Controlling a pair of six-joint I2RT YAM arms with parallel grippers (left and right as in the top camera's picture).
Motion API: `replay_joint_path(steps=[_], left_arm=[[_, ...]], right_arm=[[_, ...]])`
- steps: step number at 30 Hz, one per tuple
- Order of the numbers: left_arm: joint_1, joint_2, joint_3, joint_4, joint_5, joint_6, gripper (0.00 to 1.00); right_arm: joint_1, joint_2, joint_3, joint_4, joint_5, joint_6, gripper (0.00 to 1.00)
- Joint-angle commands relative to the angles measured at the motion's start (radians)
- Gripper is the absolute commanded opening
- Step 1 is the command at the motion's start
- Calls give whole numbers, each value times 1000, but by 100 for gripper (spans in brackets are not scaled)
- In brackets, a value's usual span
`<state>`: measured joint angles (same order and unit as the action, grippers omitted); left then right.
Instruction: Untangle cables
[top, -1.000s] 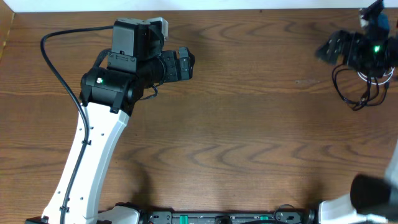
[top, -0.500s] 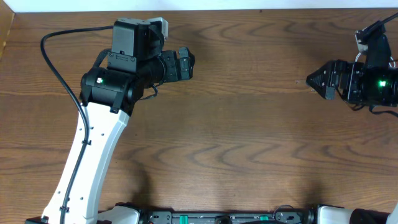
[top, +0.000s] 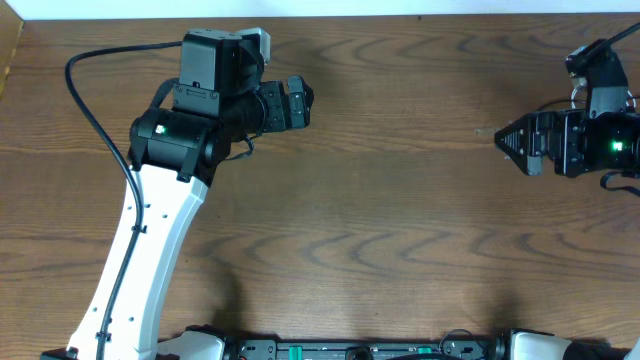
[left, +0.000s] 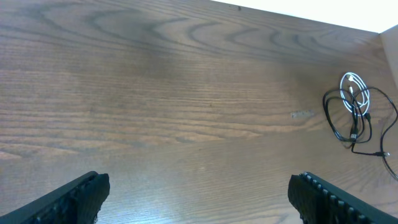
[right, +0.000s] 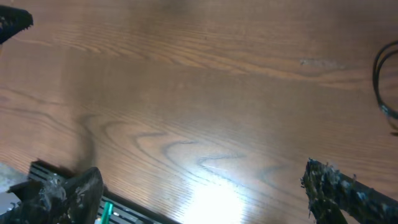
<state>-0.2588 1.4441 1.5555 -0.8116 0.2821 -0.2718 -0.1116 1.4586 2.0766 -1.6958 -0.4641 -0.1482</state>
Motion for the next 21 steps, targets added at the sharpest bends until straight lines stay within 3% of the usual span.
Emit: replay_joint_path(steps=[1, 7, 12, 21], left_arm=[[-1, 0, 4, -3, -7, 9, 97], [-1, 0, 4, -3, -7, 9, 97], [-1, 0, 4, -3, -7, 9, 97], [-1, 0, 4, -3, -7, 9, 97]], right_arm=[[9, -13, 7, -2, 2, -51, 99], [9, -15, 7, -2, -4, -56, 99], [8, -69, 7, 12, -115, -239, 99], [8, -241, 7, 18, -87, -253, 99]])
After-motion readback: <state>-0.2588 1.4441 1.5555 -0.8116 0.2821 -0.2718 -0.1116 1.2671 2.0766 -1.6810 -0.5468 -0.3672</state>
